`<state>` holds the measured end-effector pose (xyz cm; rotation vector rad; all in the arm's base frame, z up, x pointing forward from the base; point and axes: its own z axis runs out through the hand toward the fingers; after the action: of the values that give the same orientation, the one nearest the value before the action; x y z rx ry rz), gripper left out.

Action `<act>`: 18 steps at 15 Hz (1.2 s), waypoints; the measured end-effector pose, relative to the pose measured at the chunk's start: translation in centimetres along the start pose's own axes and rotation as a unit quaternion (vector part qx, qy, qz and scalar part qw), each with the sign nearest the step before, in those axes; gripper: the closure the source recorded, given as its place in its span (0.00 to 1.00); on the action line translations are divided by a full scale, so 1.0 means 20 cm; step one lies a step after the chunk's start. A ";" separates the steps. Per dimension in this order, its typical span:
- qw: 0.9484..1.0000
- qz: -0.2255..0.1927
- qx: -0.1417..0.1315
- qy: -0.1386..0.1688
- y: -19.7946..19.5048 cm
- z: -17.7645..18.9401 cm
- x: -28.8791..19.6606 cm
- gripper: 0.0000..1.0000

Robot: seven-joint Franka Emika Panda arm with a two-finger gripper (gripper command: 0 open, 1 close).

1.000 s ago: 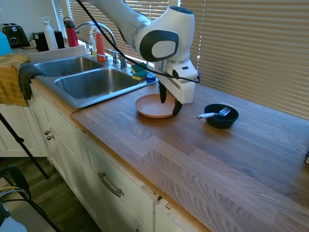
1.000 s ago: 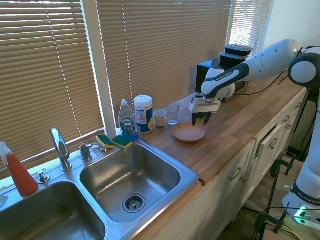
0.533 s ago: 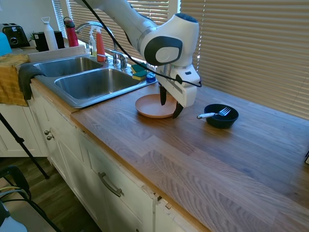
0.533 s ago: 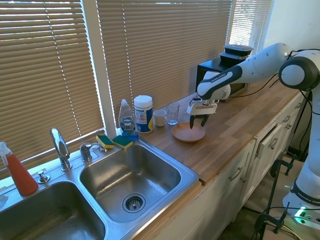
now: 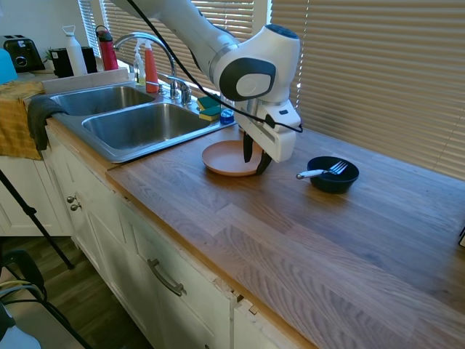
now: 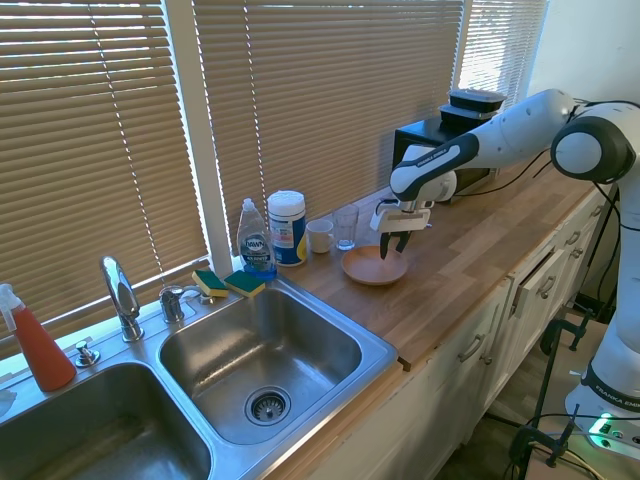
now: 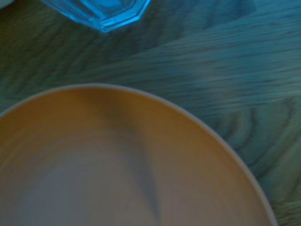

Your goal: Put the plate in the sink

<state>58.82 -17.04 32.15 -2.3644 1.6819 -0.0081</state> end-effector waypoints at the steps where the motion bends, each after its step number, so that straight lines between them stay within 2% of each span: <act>1: 1.000 -0.001 0.001 -0.001 0.00 0.00 0.00 1.00; 7: 1.000 -0.020 0.003 -0.016 -0.01 0.06 0.00 1.00; 14: 0.997 -0.041 0.038 -0.047 0.01 0.05 0.04 1.00; 18: 0.994 -0.072 0.055 -0.053 0.03 -0.01 -0.01 1.00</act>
<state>58.11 -17.10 32.32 -2.3541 1.4224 -0.0005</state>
